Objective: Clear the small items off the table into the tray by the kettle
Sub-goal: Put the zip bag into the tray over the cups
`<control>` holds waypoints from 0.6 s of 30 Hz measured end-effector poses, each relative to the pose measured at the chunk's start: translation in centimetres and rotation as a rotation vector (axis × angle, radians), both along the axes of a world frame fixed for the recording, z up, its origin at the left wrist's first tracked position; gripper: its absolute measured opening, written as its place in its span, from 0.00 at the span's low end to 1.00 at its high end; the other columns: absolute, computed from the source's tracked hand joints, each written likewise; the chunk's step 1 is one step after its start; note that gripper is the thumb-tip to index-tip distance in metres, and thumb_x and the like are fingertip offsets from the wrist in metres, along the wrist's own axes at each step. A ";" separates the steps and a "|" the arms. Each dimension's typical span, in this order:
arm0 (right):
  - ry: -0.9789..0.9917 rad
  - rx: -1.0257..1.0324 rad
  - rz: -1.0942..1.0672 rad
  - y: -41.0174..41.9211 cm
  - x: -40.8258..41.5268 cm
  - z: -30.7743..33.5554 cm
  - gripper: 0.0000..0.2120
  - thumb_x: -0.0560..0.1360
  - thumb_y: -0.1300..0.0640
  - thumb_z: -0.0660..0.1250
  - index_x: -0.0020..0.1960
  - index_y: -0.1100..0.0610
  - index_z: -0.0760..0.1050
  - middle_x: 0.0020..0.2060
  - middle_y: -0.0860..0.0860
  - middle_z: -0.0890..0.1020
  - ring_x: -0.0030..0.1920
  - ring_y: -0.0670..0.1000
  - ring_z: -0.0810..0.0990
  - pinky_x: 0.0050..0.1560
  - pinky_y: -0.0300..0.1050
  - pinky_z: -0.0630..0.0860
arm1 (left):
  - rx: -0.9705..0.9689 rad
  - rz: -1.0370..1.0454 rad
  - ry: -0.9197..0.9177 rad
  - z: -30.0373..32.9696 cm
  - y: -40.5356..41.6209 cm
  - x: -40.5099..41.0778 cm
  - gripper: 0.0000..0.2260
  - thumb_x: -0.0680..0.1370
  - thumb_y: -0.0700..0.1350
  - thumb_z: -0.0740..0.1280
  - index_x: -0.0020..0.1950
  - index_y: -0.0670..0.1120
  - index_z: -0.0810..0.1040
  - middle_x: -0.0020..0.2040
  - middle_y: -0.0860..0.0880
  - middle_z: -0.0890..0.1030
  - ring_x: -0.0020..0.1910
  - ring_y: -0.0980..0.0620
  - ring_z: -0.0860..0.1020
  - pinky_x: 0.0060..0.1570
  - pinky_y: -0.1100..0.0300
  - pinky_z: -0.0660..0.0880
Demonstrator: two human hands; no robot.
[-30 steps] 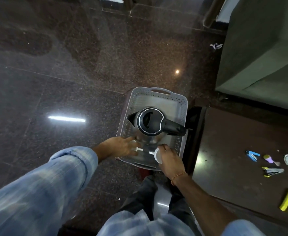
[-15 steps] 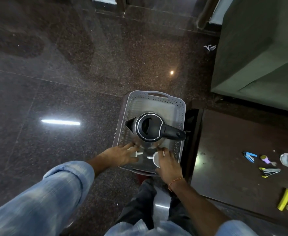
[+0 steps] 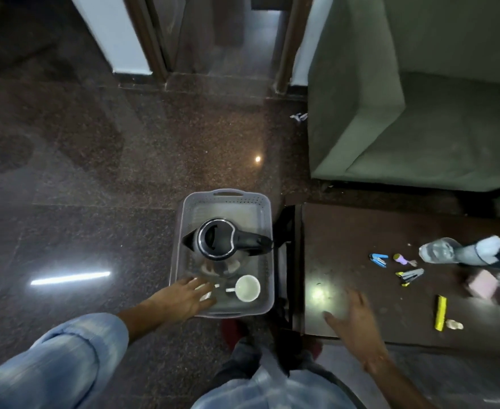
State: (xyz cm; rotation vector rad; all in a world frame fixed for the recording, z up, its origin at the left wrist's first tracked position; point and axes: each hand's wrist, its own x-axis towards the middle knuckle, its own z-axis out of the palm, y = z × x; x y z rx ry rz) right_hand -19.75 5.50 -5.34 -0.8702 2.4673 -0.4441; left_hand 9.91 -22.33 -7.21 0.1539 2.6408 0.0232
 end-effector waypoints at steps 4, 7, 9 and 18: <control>0.082 0.001 -0.137 5.7 -4.0 2.0 0.35 0.61 0.62 0.80 0.65 0.65 0.71 0.56 0.64 0.77 0.57 0.65 0.76 0.58 0.51 0.73 | 0.052 -0.095 0.175 1.1 3.1 -4.6 0.15 0.65 0.49 0.77 0.51 0.55 0.81 0.48 0.54 0.83 0.46 0.53 0.82 0.46 0.61 0.80; 0.113 -0.042 -0.168 9.3 -7.0 3.5 0.35 0.61 0.63 0.80 0.65 0.66 0.71 0.55 0.63 0.77 0.56 0.64 0.77 0.58 0.53 0.75 | 0.092 -0.154 0.218 2.7 6.7 -9.7 0.08 0.72 0.52 0.67 0.50 0.54 0.77 0.44 0.55 0.80 0.45 0.53 0.79 0.44 0.62 0.77; 0.141 -0.090 -0.200 11.9 -9.0 4.8 0.35 0.62 0.63 0.80 0.65 0.66 0.71 0.56 0.63 0.76 0.59 0.65 0.75 0.60 0.54 0.74 | 0.136 -0.153 0.226 4.1 9.4 -13.8 0.09 0.75 0.54 0.64 0.52 0.53 0.77 0.47 0.54 0.79 0.48 0.52 0.78 0.48 0.60 0.76; 0.215 -0.258 -0.379 25.9 -18.2 10.1 0.33 0.65 0.63 0.77 0.66 0.68 0.69 0.60 0.64 0.75 0.61 0.63 0.74 0.65 0.52 0.70 | 0.225 -0.259 0.368 9.8 26.1 -36.0 0.20 0.74 0.44 0.61 0.67 0.48 0.74 0.63 0.47 0.76 0.66 0.46 0.72 0.69 0.54 0.67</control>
